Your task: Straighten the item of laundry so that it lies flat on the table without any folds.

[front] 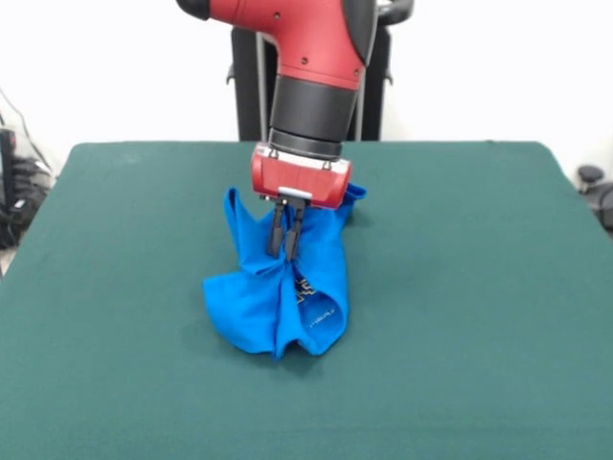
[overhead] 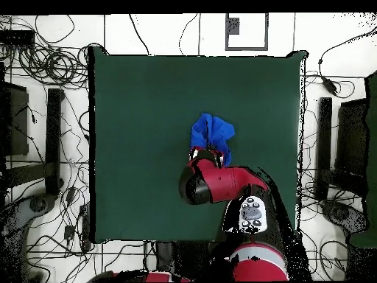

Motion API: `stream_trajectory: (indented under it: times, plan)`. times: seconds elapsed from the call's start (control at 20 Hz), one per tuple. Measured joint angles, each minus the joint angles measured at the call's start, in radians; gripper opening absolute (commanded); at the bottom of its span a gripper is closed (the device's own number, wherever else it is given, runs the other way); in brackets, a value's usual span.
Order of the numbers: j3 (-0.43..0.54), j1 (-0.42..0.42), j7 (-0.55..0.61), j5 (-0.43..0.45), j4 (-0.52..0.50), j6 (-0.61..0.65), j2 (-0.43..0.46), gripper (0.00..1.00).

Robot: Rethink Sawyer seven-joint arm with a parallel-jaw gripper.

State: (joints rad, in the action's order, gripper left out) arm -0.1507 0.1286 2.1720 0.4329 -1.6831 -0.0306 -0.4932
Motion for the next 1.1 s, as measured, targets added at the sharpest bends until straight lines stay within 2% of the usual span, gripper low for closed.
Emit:
stream_trajectory:
  times: [1.1]
  plan:
    - [-0.004, 0.01, 0.0, -0.002, -0.016, -0.001, -0.053, 0.0]
